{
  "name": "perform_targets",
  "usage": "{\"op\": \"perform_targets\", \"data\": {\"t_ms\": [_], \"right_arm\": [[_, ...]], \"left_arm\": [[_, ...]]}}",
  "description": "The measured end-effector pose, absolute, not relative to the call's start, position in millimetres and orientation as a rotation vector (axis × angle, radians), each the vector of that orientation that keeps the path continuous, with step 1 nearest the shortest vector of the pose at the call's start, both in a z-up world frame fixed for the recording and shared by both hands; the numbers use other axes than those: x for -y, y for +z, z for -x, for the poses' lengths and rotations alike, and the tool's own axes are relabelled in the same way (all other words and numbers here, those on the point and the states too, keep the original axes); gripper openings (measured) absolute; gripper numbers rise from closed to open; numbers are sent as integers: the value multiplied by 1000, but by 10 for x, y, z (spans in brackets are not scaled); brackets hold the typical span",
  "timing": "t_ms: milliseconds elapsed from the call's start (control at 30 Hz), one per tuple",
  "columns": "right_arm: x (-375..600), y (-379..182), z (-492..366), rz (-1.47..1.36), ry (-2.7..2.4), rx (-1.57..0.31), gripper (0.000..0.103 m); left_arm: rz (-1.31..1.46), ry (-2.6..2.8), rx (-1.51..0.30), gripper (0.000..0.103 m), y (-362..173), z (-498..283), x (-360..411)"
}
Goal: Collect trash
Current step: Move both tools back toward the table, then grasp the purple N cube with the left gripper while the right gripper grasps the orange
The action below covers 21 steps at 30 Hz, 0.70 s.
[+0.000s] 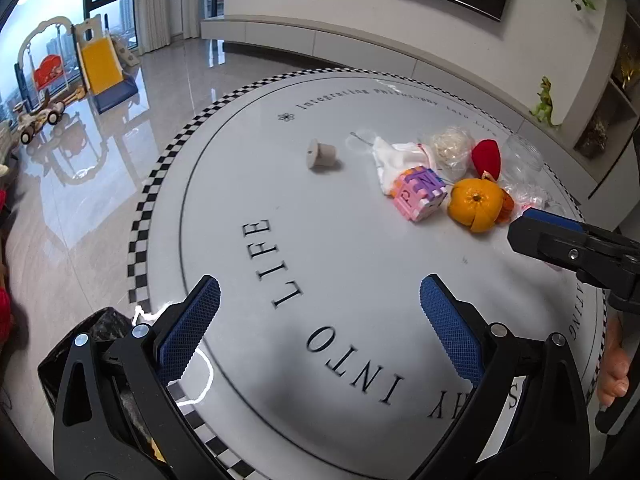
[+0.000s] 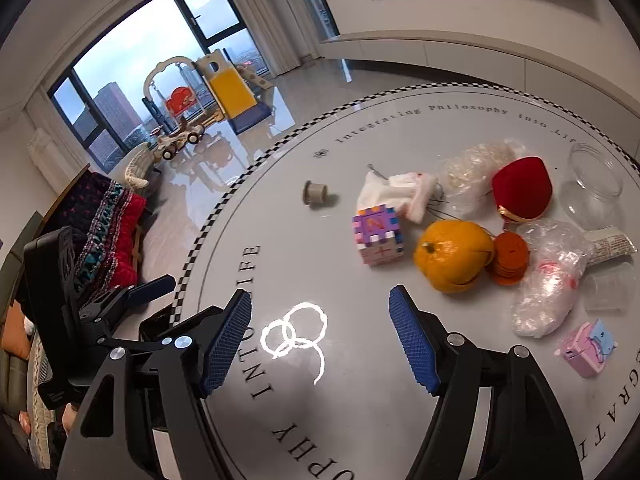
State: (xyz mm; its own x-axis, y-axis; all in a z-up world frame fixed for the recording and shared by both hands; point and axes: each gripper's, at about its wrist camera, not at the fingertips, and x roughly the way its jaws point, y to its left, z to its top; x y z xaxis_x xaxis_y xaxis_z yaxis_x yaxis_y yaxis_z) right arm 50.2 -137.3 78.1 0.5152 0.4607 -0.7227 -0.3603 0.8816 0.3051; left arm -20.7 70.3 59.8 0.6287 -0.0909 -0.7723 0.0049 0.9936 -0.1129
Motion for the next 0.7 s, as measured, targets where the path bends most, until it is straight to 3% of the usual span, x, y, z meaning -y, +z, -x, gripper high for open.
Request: {"op": "perform_targets", "data": {"t_ms": [433, 567, 700], "right_arm": [[1508, 450, -1182, 88, 358, -897, 72], [1414, 353, -1318, 209, 329, -896, 79], [1450, 257, -1438, 281, 285, -911, 74]], "left_arm": [[71, -78, -933, 97, 469, -471, -290], [75, -80, -949, 97, 384, -528, -284], [95, -74, -958, 97, 355, -575, -277]]}}
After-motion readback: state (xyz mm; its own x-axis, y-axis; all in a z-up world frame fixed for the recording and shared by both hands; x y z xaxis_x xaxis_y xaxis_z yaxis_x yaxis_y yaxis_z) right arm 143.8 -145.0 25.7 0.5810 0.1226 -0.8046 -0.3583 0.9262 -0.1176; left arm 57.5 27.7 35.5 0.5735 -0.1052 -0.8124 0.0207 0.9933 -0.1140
